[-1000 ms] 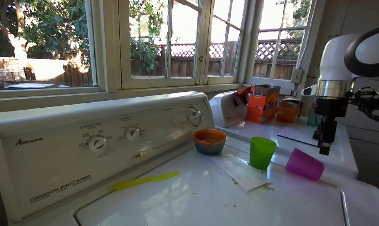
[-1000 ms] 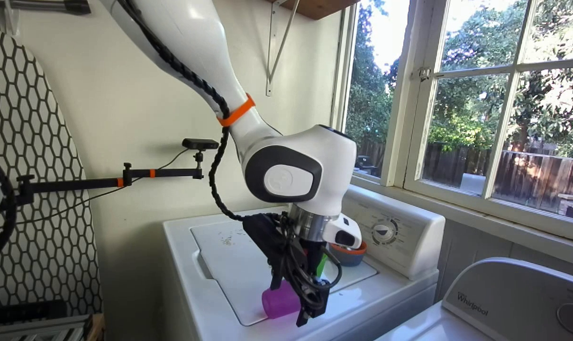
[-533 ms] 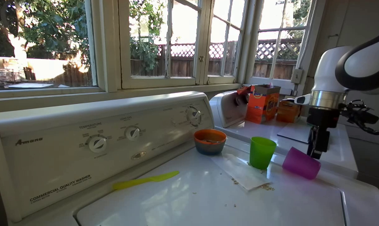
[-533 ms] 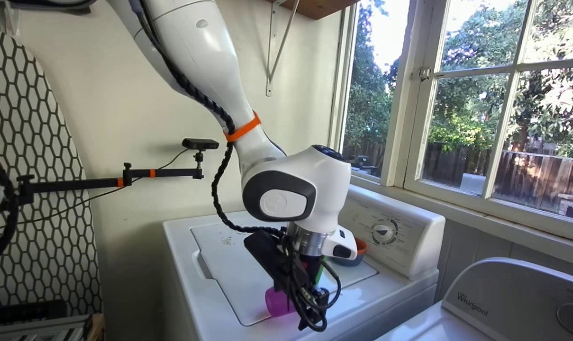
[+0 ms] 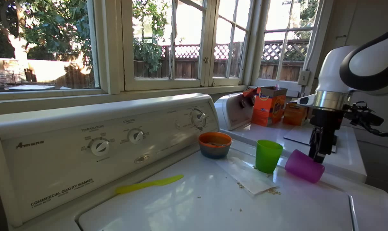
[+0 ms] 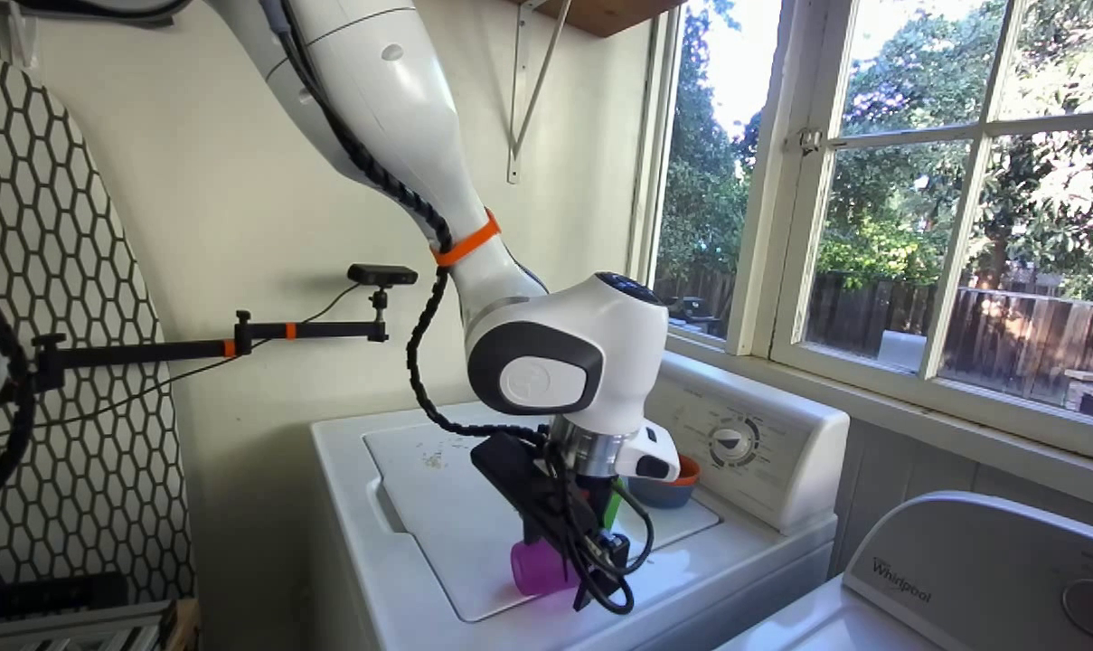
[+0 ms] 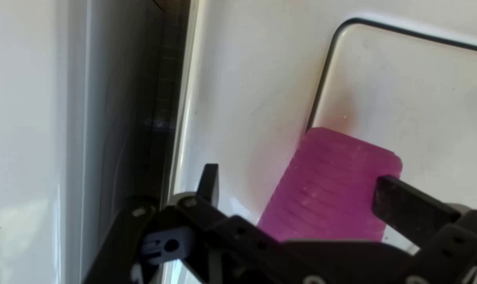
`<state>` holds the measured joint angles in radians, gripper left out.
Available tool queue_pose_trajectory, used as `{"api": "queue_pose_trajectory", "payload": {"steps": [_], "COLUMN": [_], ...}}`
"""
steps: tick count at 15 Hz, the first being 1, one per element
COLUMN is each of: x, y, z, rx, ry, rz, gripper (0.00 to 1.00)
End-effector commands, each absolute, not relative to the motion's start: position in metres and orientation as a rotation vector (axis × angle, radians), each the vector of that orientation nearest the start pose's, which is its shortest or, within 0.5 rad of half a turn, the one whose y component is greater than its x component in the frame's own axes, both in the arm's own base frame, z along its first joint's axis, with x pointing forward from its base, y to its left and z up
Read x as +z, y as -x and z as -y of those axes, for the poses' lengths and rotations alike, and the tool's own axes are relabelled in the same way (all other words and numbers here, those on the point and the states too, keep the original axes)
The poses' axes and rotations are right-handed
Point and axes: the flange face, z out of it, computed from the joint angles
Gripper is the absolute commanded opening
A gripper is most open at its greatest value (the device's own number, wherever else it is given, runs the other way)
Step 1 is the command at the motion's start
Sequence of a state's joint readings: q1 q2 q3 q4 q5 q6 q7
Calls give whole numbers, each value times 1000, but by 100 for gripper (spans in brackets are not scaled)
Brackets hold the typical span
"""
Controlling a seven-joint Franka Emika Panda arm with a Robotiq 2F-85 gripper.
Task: Put the purple cup on the green cup in an upside down position
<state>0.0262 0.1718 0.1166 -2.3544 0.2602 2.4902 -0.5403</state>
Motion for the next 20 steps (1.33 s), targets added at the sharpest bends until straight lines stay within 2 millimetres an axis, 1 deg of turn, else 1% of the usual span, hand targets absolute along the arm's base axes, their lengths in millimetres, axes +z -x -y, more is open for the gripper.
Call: {"api": "queue_pose_trajectory", "payload": {"steps": [1, 3, 8, 10, 15, 20], "x": [268, 271, 266, 259, 235, 228], "y": [-504, -506, -506, -506, -505, -504], "z": [-73, -76, -84, -85, -86, -92], "rx": [-36, -41, -18, 6, 67, 81], "ry": [2908, 2902, 2873, 2871, 2866, 2862], "rz": [718, 719, 713, 696, 626, 636], "gripper": [100, 100, 100, 100, 100, 100]}}
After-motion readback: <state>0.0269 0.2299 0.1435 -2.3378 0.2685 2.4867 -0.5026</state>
